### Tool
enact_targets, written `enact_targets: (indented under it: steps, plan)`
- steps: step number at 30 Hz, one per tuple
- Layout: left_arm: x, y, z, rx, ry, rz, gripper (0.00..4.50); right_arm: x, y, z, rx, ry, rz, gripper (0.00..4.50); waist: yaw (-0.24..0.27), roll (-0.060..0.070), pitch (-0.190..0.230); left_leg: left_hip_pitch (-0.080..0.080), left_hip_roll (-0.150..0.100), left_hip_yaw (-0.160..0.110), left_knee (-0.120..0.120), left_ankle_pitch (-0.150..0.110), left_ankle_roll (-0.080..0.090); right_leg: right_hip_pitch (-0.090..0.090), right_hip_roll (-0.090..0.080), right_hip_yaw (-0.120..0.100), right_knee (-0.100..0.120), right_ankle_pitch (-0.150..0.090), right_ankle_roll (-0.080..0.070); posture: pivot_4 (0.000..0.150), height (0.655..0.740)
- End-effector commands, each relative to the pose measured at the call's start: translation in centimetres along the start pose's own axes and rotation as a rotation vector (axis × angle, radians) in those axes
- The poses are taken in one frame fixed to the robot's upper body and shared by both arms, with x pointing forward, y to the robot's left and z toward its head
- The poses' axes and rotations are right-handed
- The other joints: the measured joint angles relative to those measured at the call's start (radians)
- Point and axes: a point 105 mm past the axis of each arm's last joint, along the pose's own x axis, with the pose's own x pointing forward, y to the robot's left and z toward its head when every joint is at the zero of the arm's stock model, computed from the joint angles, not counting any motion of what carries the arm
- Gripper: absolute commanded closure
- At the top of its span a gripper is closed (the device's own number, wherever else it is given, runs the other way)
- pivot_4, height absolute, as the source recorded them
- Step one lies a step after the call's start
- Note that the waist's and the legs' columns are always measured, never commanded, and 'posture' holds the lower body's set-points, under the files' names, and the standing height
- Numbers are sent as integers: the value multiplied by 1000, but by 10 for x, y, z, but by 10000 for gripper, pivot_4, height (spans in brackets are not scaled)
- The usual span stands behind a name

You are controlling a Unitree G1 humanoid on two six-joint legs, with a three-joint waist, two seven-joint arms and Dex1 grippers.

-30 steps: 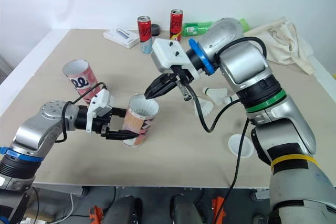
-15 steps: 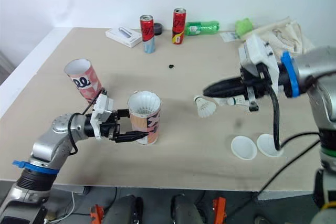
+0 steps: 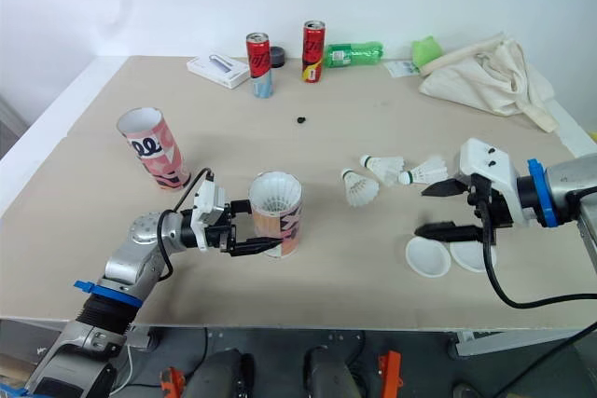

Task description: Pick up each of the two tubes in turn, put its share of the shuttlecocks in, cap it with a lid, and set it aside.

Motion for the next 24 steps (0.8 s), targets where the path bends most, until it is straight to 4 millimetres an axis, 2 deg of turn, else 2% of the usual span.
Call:
enact_targets:
  steps: [1, 6, 11, 17, 23, 24]
  plan:
    - [-6, -4, -19, -31, 82, 3, 9817, -2, -4, -16, -24, 113, -8, 506, 0, 0, 0, 0, 0, 0, 0, 0, 0, 0, 0, 0, 0, 0, 0, 1500, 7400]
    - [-5, -3, -16, -9, 66, 9, 9817, 15, -13, -34, -5, 166, -24, 506, -1, 1, 0, 1, 0, 3, 0, 0, 0, 0, 0, 2, 0, 0, 0, 1500, 7400]
    - [-3, -5, -17, 16, 71, -6, 9817, 21, -20, -40, 8, 183, -45, 506, -1, 2, -1, 2, 0, 5, 0, 0, 0, 0, 0, 4, 0, 1, 1, 1500, 7400]
    - [-2, -3, -20, 46, 101, -3, 9817, 24, -14, -43, 25, 209, 21, 506, -1, 2, -1, 2, 0, 6, 0, 0, 0, 0, 0, 5, 0, 1, 2, 1500, 7400]
    - [0, 0, -18, 65, 83, 16, 9817, 33, -18, -47, 12, 244, 42, 506, -1, 2, -1, 3, 0, 7, 0, 0, 0, 0, 1, 7, 0, 2, 3, 1500, 7400]
    - [0, 1, -17, 68, 76, 25, 9817, 34, -19, -46, 8, 248, 44, 5480, -1, 2, -1, 3, 0, 8, 0, 0, 0, 0, 1, 7, 0, 2, 3, 1500, 7400]
